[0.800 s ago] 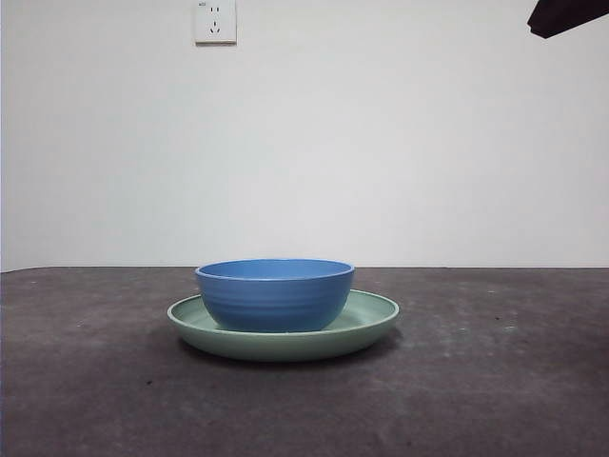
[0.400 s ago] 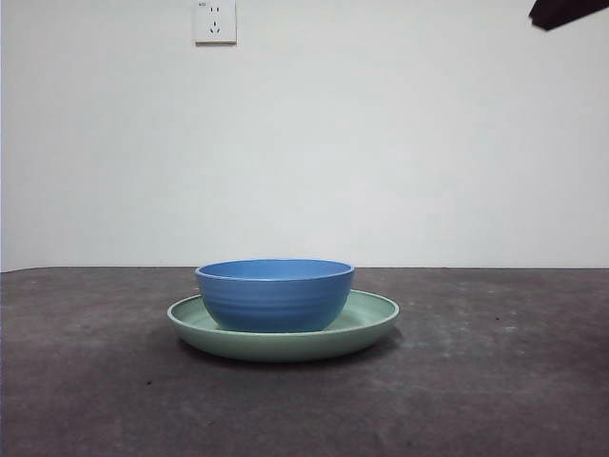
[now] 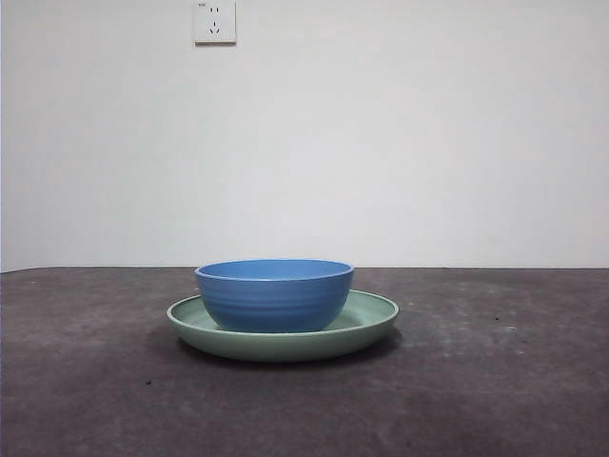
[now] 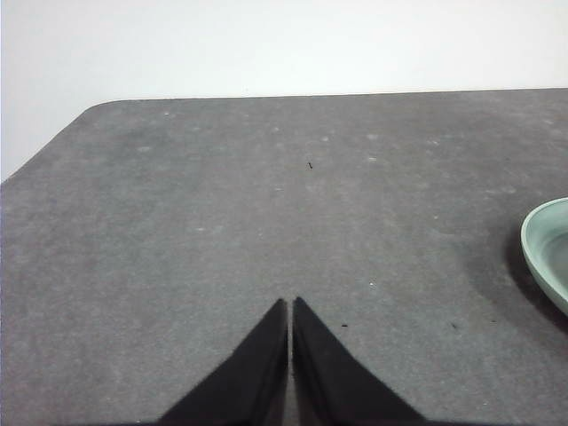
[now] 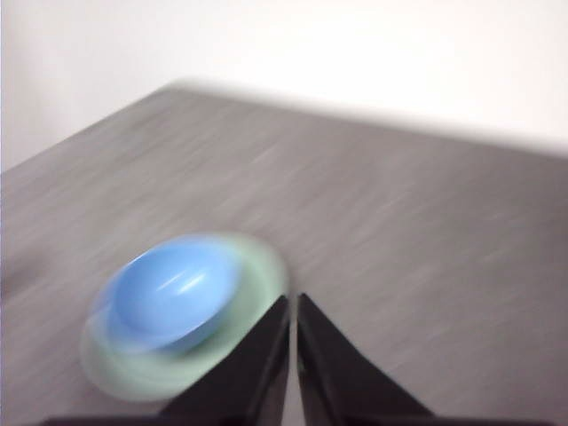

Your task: Pick up the blue bowl, put it on the green plate, put it on desk

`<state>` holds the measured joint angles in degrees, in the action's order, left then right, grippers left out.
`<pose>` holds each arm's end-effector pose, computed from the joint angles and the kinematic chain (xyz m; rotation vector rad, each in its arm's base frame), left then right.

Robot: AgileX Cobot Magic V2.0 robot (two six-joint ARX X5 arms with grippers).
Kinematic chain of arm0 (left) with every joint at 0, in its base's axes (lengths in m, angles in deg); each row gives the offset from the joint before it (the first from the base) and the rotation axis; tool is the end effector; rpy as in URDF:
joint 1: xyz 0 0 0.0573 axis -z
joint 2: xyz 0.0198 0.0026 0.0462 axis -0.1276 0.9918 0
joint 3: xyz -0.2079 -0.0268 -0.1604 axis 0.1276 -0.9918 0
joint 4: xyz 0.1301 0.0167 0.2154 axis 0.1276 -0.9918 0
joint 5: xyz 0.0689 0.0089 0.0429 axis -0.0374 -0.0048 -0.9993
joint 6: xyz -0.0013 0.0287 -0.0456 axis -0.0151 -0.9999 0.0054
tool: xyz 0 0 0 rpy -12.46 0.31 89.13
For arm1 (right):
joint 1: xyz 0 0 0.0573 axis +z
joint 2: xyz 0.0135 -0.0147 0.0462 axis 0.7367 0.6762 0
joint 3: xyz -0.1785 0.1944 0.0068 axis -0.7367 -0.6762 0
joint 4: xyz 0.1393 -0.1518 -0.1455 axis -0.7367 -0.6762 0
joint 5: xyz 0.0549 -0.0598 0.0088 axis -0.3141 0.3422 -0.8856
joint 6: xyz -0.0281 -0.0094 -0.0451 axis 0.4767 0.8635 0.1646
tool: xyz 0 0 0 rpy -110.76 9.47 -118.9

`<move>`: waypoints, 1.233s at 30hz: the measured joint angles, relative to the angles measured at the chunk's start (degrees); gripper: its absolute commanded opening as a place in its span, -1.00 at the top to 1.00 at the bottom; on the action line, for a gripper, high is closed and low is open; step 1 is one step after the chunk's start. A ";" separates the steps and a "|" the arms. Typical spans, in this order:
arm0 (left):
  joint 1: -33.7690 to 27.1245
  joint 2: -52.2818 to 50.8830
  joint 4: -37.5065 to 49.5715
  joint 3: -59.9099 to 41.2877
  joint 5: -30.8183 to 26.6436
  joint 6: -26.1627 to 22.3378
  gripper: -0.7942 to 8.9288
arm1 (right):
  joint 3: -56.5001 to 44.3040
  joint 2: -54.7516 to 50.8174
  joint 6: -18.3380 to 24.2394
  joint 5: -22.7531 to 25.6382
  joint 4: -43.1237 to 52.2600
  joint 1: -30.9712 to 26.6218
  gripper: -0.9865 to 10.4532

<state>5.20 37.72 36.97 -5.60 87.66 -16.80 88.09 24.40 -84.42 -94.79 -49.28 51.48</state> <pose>0.0948 0.0006 0.1573 0.0280 0.1470 -0.0679 0.0944 0.0191 0.3173 0.0401 0.2291 0.5141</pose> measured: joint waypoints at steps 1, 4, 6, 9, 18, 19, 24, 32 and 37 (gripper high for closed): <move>0.00 0.00 0.00 0.00 0.00 0.00 0.82 | -2.19 -1.88 0.02 0.87 3.10 -1.11 0.81; -0.02 0.00 0.00 0.00 0.00 0.00 0.82 | -9.29 -6.97 0.04 2.69 10.51 -2.73 0.81; 0.00 0.00 0.00 0.00 0.00 0.00 0.82 | -14.05 -10.03 0.04 4.42 14.29 -3.21 0.81; 0.00 0.00 0.00 -0.02 0.00 0.00 0.82 | -21.14 -14.21 0.04 7.08 19.87 -3.45 0.81; 0.00 0.00 0.00 0.00 0.00 0.00 0.82 | -35.52 -22.32 -0.20 10.60 25.46 -3.45 0.81; 0.00 0.00 0.00 0.00 0.00 0.00 0.82 | -36.37 -22.86 -0.31 10.67 25.51 -3.45 0.81; 0.00 0.00 0.00 0.00 0.00 0.00 0.82 | -39.28 -24.52 -1.20 10.73 25.57 -3.45 0.81; 0.00 0.00 0.00 0.00 0.00 0.00 0.82 | -39.65 -25.49 -2.25 10.97 19.15 -3.45 0.81; 0.00 0.00 0.00 0.00 0.00 0.00 0.82 | -39.65 -25.53 -2.47 10.80 19.10 -3.45 0.81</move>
<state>5.20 37.72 36.97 -5.60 87.66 -16.80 48.44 -1.12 -86.89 -83.99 -30.18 48.03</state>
